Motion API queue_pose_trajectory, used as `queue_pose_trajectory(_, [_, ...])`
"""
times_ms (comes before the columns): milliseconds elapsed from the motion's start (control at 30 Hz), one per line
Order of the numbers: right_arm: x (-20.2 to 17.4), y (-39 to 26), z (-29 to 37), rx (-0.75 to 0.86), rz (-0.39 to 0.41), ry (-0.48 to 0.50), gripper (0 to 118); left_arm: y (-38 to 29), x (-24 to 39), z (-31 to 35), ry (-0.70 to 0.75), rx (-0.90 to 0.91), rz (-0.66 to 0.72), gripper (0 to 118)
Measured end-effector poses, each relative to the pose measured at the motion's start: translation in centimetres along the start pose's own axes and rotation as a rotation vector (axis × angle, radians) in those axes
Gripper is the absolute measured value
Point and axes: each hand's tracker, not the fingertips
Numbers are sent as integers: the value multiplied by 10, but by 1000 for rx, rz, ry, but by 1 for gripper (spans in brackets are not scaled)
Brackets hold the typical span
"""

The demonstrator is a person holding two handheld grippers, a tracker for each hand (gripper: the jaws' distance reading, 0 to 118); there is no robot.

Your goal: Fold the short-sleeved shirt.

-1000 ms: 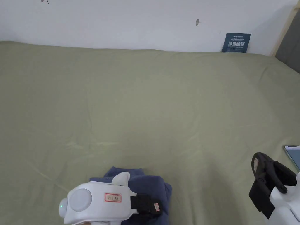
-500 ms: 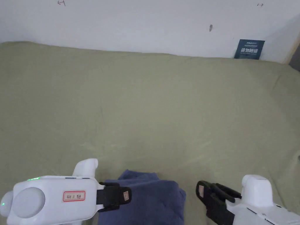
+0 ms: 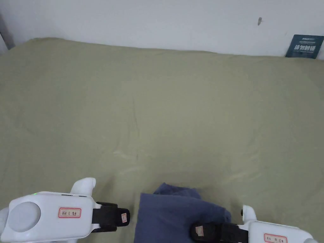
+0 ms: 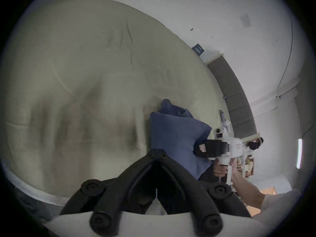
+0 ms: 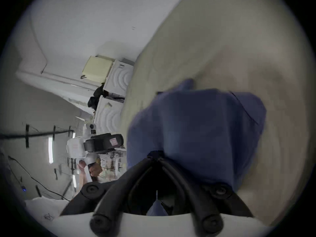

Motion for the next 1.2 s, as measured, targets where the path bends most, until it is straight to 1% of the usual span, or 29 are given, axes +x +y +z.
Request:
queue_pose_trajectory(33, [2, 0, 2, 8, -10, 13, 0, 1, -1, -4, -38, -12, 15, 8])
queue_pose_trajectory(67, [4, 1, 3, 18, -11, 12, 0, 2, -1, -8, -74, -25, 16, 28])
queue_pose_trajectory(100, [7, 2, 5, 15, -10, 14, 0, 4, -2, -13, -105, -31, 15, 73])
queue_pose_trajectory(133, [9, 2, 5, 15, -20, 30, 0, 5, -2, -17, -128, -39, 18, 98])
queue_pose_trajectory(167, [8, 0, 5, 18, -23, 32, 0, 6, 1, -25, -132, -50, 28, 106])
queue_pose_trajectory(233, [7, -1, 5, 21, -25, 34, 0, 11, 2, -42, -163, -61, 27, 105])
queue_pose_trajectory(300, [8, -1, 4, 26, -27, 32, 0, 13, -2, -62, -199, -111, 68, 104])
queue_pose_trajectory(333, [7, -1, 4, 27, -25, 30, 0, 13, -2, -74, -238, -126, 82, 102])
queue_pose_trajectory(367, [6, -2, 4, 29, -25, 25, 0, 14, 0, -83, -271, -130, 73, 95])
queue_pose_trajectory(400, [3, -2, 4, 29, -24, 19, 0, 13, -1, -85, -268, -117, 73, 69])
queue_pose_trajectory(433, [-3, -2, 4, 30, -9, -3, 0, 14, 1, -86, -256, -116, 65, 33])
queue_pose_trajectory(467, [-8, -3, 5, 37, 9, -27, 0, 17, 2, -88, -203, -110, 56, 32])
queue_pose_trajectory(500, [-15, -3, 7, 40, 38, -56, 0, 17, 0, -88, -189, -110, 47, 32])
queue_pose_trajectory(567, [-35, -5, 12, 63, 129, -147, 0, 18, -3, -80, -201, -124, 54, 32])
queue_pose_trajectory(600, [-43, -7, 15, 68, 154, -155, 0, 20, -2, -74, -200, -121, 52, 32])
queue_pose_trajectory(633, [-55, -9, 20, 74, 192, -184, 0, 24, -1, -63, -188, -113, 36, 32])
queue_pose_trajectory(667, [-66, -11, 25, 88, 233, -205, 0, 30, -5, -49, -175, -94, 30, 32])
queue_pose_trajectory(700, [-75, -11, 29, 90, 258, -201, 0, 38, -10, -34, -165, -82, 30, 32])
queue_pose_trajectory(767, [-89, -14, 37, 110, 277, -194, 0, 54, -28, 2, -125, -40, 25, 32])
queue_pose_trajectory(800, [-95, -15, 39, 134, 302, -211, 0, 65, -42, 21, -81, -21, 24, 32])
queue_pose_trajectory(867, [-106, -15, 43, 184, 357, -288, 0, 85, -74, 62, 0, 13, 39, 32])
queue_pose_trajectory(900, [-107, -14, 45, 195, 364, -301, 0, 94, -89, 77, 34, 16, 45, 32])
queue_pose_trajectory(967, [-107, -12, 47, 203, 345, -281, 0, 118, -125, 114, 85, 11, 83, 32])
queue_pose_trajectory(1033, [-106, -11, 47, 234, 332, -298, 0, 137, -158, 139, 135, 5, 91, 32])
queue_pose_trajectory(1100, [-101, -6, 50, 246, 320, -310, 0, 154, -187, 154, 144, -9, 116, 32])
queue_pose_trajectory(1200, [-99, -3, 51, 258, 315, -344, 0, 170, -217, 167, 198, -15, 153, 32])
